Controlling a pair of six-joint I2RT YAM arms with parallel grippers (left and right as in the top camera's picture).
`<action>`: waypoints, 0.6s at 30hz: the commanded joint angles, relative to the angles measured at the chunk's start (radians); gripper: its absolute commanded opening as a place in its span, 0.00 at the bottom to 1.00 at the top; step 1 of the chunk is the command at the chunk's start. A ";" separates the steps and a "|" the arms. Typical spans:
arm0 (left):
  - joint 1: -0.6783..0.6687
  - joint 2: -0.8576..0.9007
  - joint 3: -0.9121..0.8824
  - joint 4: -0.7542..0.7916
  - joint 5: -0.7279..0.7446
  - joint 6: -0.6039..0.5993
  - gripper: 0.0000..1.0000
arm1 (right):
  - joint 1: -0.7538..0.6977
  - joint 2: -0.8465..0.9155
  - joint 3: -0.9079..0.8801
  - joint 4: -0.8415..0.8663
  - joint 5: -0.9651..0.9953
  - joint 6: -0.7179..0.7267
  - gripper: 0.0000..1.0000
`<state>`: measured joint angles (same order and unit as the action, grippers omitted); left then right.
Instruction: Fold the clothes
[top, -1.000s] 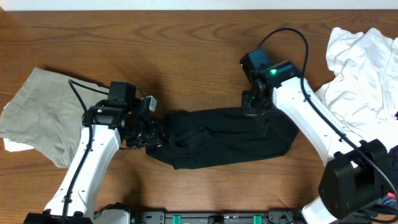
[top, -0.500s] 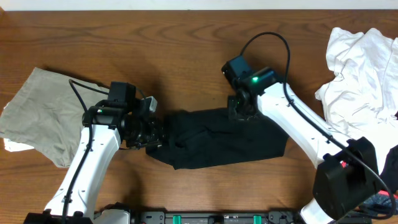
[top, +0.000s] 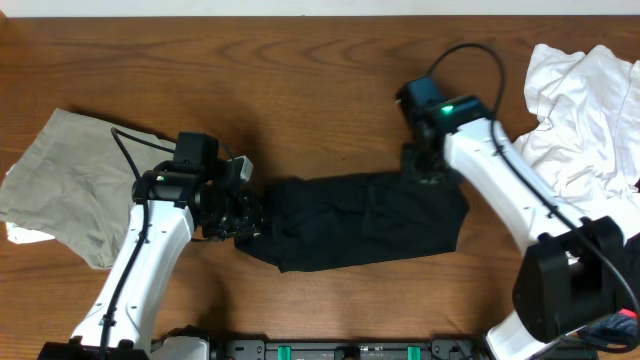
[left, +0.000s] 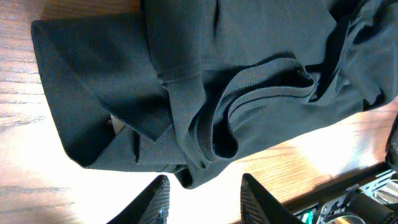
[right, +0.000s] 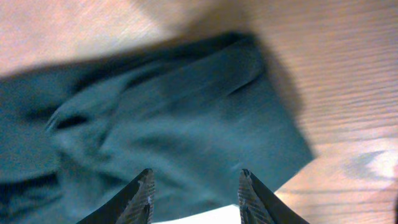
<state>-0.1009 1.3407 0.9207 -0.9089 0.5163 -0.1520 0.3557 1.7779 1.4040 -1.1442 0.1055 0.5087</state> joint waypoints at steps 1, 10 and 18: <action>0.004 -0.003 0.000 -0.003 -0.012 0.021 0.38 | -0.047 0.013 -0.006 0.006 0.018 -0.047 0.42; 0.004 -0.003 0.000 -0.003 -0.013 0.021 0.38 | -0.043 0.064 -0.006 0.064 -0.122 -0.145 0.42; 0.004 -0.003 0.000 -0.003 -0.013 0.021 0.38 | 0.005 0.133 -0.006 0.072 -0.109 -0.097 0.41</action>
<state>-0.1009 1.3407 0.9207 -0.9089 0.5159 -0.1520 0.3412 1.8854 1.4040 -1.0763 0.0063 0.4015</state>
